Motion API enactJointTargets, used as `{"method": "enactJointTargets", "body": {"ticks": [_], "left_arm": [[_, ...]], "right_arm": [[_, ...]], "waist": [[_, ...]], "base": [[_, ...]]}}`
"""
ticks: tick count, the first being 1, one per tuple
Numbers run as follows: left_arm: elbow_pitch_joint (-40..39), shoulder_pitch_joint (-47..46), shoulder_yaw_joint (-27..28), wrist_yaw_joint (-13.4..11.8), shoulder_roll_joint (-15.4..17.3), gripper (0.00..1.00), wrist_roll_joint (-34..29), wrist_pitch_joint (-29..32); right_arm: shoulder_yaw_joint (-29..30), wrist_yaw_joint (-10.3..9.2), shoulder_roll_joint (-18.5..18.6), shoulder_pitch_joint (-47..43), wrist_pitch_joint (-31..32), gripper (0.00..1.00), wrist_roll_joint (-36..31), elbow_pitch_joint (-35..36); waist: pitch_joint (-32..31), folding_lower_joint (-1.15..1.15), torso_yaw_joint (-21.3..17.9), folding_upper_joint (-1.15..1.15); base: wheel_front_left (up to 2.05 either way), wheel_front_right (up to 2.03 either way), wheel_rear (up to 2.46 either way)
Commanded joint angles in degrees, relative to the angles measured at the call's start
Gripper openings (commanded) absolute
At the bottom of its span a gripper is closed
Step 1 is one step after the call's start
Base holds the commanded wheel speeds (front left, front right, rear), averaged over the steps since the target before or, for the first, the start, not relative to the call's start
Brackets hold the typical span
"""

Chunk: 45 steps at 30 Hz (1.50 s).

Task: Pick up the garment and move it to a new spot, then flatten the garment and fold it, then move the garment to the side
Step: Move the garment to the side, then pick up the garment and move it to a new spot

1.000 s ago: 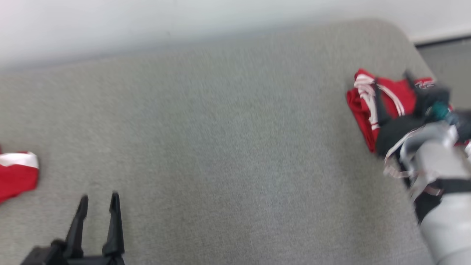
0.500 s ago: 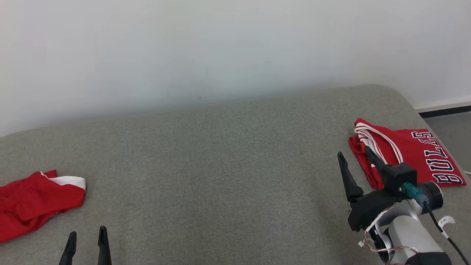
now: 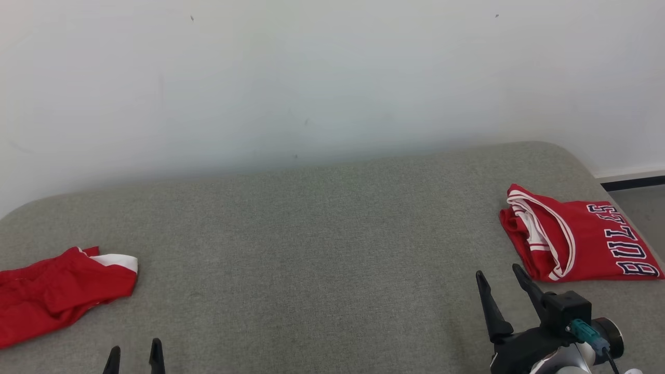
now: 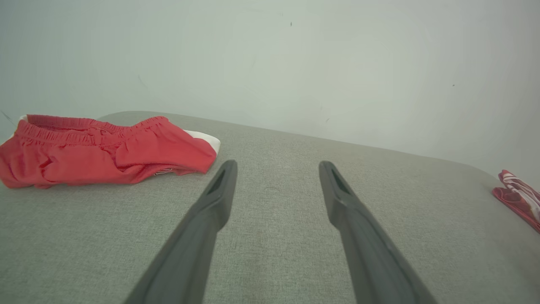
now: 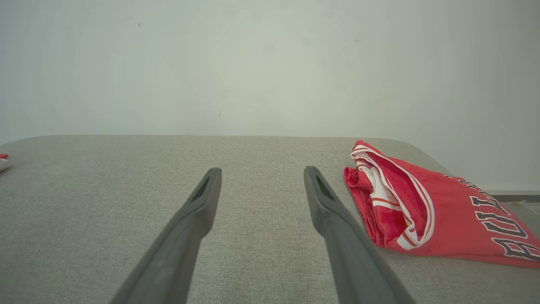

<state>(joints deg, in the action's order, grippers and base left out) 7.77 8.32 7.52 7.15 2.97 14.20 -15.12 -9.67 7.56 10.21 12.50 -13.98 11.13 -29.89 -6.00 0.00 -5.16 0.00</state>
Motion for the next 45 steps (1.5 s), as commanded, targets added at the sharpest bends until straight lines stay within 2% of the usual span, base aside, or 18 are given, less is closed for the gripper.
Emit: {"method": "enactJointTargets", "body": {"ticks": [1,21,26,33,45], "left_arm": [[0.2,0.6,-0.3,0.2,-0.1,1.00,0.5,0.0],[-0.8,1.1,-0.9,-0.5,-0.1,1.00,0.5,0.0],[-1.2,0.8,-1.2,-0.7,-0.1,1.00,0.0,0.0],[-1.6,0.6,-0.9,-0.9,-0.1,1.00,-0.9,0.0],[-2.3,2.8,0.3,-0.9,0.6,1.00,-2.2,0.0]], "right_arm": [[0.3,-0.16,-0.5,-1.3,0.5,1.00,-0.2,0.9],[2.1,-0.16,-1.9,-3.3,2.7,1.00,-1.1,5.0],[2.8,-0.16,-1.9,-4.0,2.7,1.00,-1.3,5.4],[3.0,-0.16,-2.6,-4.5,2.6,1.00,-1.5,5.8],[1.9,-0.16,-4.5,-5.2,1.6,1.00,-0.8,4.5]], "waist": [[-0.2,0.00,0.4,0.00],[-0.1,0.00,2.0,0.00],[-0.1,0.00,3.5,0.00],[-0.7,0.00,8.2,0.00],[-1.7,0.00,19.5,0.00]], "base": [[0.00,0.00,0.00],[0.00,0.00,0.00],[0.00,0.00,0.00],[0.00,0.00,0.00],[0.00,0.00,0.00]]}}
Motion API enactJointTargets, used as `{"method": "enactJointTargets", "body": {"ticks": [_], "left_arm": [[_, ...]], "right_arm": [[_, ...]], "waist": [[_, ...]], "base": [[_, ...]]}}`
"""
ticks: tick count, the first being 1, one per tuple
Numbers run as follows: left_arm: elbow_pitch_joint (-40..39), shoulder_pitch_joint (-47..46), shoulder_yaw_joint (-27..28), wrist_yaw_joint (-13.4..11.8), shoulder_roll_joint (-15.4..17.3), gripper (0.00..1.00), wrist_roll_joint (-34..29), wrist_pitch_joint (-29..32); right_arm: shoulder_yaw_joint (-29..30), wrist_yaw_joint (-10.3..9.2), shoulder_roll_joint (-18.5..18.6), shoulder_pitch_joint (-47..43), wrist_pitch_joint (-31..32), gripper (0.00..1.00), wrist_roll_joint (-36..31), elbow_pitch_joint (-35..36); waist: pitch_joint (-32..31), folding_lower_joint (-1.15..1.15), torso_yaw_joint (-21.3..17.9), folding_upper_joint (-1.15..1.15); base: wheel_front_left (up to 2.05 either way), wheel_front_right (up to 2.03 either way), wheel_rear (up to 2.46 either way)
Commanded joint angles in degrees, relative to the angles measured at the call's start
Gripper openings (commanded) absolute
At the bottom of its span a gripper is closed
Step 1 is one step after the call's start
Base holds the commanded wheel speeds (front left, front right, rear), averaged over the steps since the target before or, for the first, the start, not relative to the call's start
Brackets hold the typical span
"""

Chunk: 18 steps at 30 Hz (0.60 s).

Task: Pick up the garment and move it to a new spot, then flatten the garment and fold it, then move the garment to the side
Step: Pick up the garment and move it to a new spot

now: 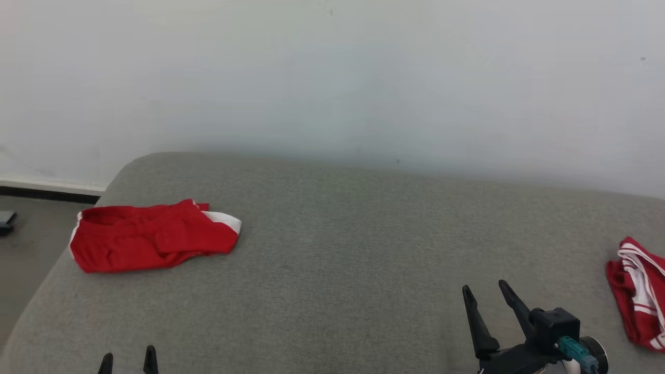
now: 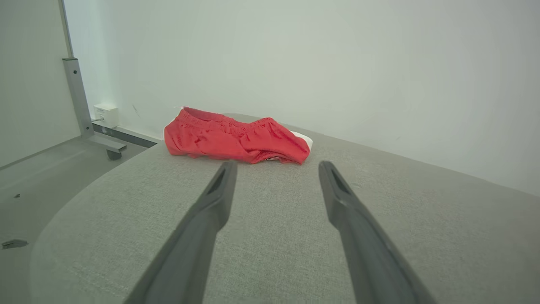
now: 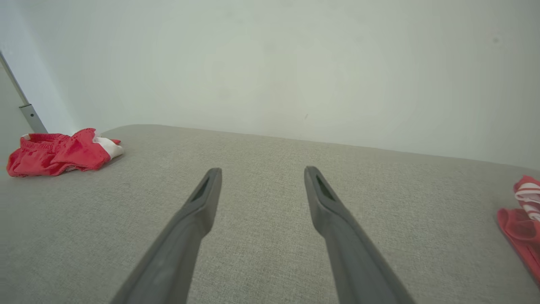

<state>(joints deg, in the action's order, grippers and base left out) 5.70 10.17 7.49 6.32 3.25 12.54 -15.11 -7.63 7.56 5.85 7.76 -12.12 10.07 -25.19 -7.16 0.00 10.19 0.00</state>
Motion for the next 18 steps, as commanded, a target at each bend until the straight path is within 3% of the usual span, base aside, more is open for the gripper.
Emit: {"method": "enactJointTargets", "body": {"ticks": [1,11,18], "left_arm": [[-0.3,1.1,0.4,-0.1,0.5,1.00,-0.5,0.0],[-1.1,2.1,1.5,-0.3,1.7,1.00,0.1,0.0],[-1.4,2.5,2.0,-0.7,2.4,1.00,0.7,0.0]], "right_arm": [[-0.1,-0.16,-0.2,-0.4,-0.4,1.00,0.4,-0.3],[-0.9,-0.16,-1.1,0.1,-1.4,1.00,0.8,-1.9],[-1.7,-0.16,-1.6,0.9,-2.0,1.00,1.0,-2.9]], "waist": [[-0.5,0.00,5.1,0.00],[-0.9,0.00,11.7,0.00],[-0.9,0.00,13.3,0.00]], "base": [[0.00,0.00,0.00],[0.00,0.00,0.00],[0.00,0.00,0.00]]}}
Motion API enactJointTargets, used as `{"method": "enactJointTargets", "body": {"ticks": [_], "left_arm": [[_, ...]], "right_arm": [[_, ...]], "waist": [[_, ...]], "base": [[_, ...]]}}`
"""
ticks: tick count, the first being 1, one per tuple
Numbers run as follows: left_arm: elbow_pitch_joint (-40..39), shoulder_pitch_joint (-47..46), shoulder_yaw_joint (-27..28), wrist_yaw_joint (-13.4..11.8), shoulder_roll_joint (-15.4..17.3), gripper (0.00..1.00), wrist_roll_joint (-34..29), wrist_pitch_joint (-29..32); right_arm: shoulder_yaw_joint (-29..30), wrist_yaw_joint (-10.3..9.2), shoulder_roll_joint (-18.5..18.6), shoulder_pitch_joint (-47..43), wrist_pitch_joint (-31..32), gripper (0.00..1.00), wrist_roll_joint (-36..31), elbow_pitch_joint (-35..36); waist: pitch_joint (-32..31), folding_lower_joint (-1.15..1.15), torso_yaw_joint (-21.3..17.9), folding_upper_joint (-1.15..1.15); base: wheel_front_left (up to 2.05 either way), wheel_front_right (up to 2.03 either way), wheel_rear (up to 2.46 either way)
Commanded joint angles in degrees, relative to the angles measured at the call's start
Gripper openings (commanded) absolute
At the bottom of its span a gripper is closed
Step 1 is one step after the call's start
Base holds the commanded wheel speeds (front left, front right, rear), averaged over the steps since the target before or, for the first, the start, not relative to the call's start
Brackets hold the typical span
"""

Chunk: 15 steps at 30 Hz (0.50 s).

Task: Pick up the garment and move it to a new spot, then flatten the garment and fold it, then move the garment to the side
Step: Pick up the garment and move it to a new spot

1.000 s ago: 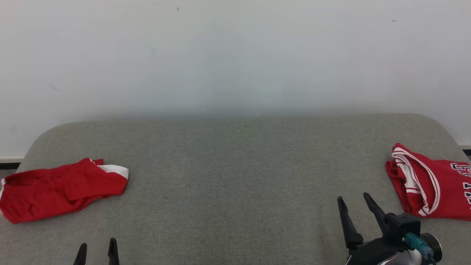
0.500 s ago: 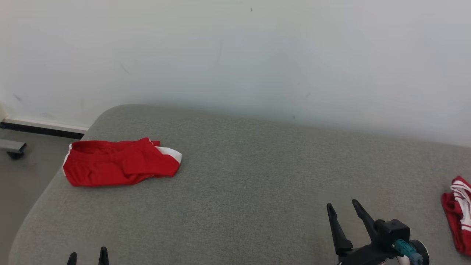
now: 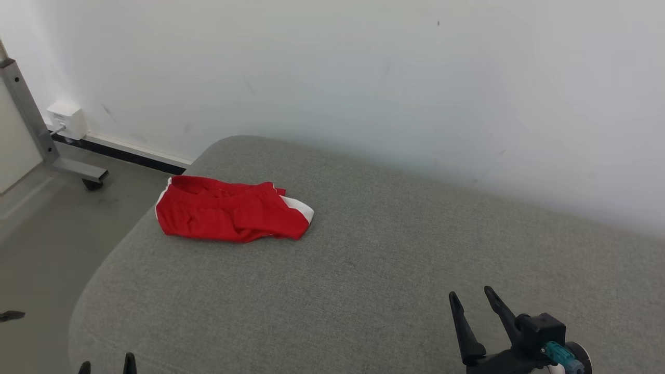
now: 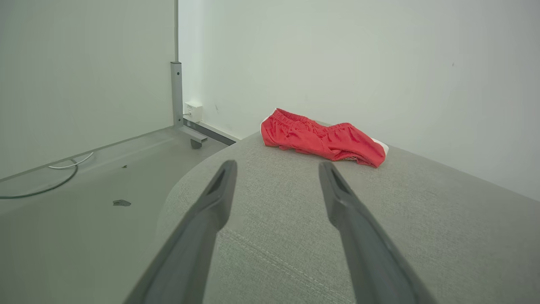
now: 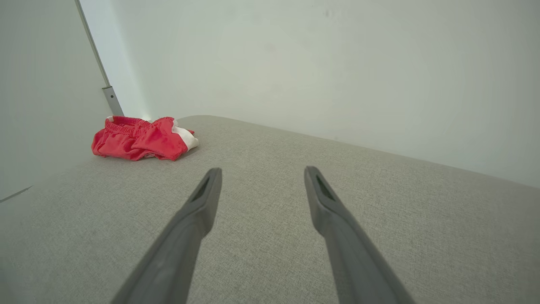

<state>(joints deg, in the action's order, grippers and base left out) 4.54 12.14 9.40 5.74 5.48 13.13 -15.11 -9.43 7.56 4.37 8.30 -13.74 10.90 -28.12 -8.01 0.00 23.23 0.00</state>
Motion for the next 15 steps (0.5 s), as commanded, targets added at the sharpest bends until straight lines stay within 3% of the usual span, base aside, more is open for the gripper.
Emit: {"method": "enactJointTargets", "body": {"ticks": [1,15], "left_arm": [[-0.3,0.5,0.1,-0.1,0.3,1.00,0.2,0.0],[-0.1,-0.6,-0.6,-0.7,0.3,1.00,0.9,0.1]], "right_arm": [[0.0,-0.16,-0.1,0.4,-0.5,1.00,0.1,-0.1],[0.0,-0.16,-0.2,0.3,-0.9,1.00,0.1,-0.9]], "waist": [[0.0,0.00,0.3,0.00],[0.6,0.00,0.9,0.00]], "base": [[0.00,0.00,0.00],[0.00,0.00,0.00]]}}
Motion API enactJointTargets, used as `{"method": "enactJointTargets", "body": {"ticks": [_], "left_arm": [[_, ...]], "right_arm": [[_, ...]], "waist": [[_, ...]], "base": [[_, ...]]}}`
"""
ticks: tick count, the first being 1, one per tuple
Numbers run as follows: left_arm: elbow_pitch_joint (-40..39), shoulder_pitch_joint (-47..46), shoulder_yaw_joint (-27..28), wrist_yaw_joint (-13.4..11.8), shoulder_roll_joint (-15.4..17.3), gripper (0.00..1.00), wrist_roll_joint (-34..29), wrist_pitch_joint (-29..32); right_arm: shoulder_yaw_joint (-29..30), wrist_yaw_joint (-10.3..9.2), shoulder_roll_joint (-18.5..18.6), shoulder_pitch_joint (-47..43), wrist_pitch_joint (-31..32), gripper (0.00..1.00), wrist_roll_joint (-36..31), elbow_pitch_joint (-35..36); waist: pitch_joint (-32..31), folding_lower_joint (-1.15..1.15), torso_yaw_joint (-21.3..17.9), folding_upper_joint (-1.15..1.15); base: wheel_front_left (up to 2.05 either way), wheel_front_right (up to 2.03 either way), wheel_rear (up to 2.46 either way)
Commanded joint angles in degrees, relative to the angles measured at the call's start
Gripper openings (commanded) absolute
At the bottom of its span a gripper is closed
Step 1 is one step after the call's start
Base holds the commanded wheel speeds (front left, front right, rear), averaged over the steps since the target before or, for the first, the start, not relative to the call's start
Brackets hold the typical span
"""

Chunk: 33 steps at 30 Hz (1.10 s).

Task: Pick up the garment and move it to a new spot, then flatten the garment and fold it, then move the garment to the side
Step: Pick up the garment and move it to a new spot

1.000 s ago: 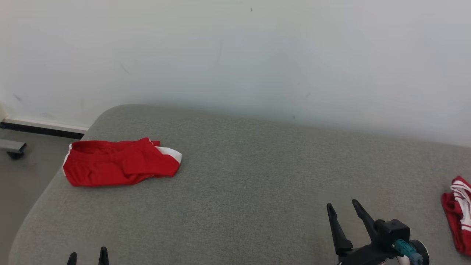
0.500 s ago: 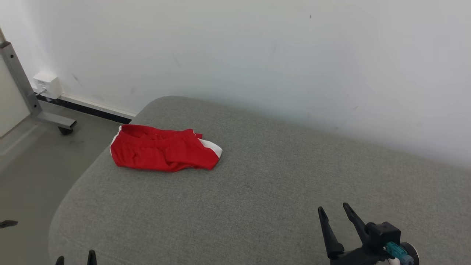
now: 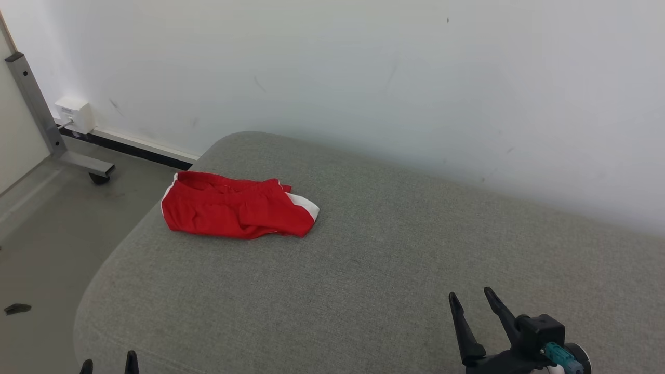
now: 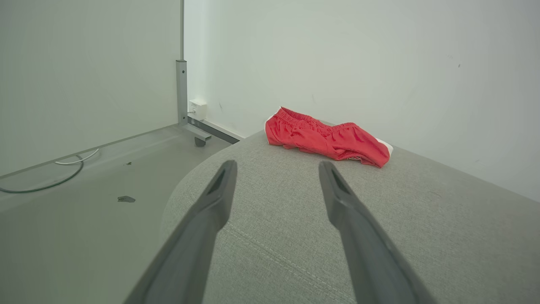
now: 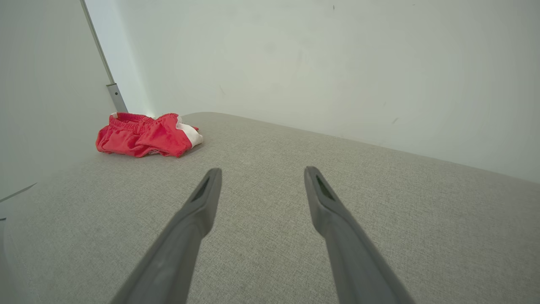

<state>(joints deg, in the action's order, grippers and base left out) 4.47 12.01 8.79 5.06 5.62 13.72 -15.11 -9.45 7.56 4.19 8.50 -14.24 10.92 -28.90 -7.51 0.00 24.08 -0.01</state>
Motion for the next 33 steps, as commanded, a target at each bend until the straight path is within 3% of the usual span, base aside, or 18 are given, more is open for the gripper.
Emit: {"method": "enactJointTargets", "body": {"ticks": [1,12,21,33], "left_arm": [[0.0,-0.9,0.0,-0.1,0.2,1.00,0.4,0.3],[5.0,-13.7,-2.7,0.9,4.0,1.00,1.9,7.1],[14.0,-30.7,-1.0,1.4,6.1,1.00,6.9,10.7],[24.5,-52.2,4.4,1.2,11.3,1.00,19.0,23.8]], "right_arm": [[0.0,-0.16,0.1,0.2,-0.4,1.00,0.1,-0.1],[-0.3,-0.16,1.1,0.9,0.8,1.00,-0.6,1.7],[-2.5,-0.16,4.4,5.4,4.4,1.00,-1.6,7.7],[-3.4,-0.16,8.2,11.7,8.0,1.00,-2.5,17.3]], "waist": [[0.2,0.00,0.2,0.01],[4.0,0.00,-0.1,0.01],[14.5,0.00,-5.3,0.01],[30.4,0.00,-13.1,0.01]], "base": [[0.00,0.00,0.00],[0.00,0.00,0.00],[0.00,0.00,0.00],[0.00,0.00,0.00]]}}
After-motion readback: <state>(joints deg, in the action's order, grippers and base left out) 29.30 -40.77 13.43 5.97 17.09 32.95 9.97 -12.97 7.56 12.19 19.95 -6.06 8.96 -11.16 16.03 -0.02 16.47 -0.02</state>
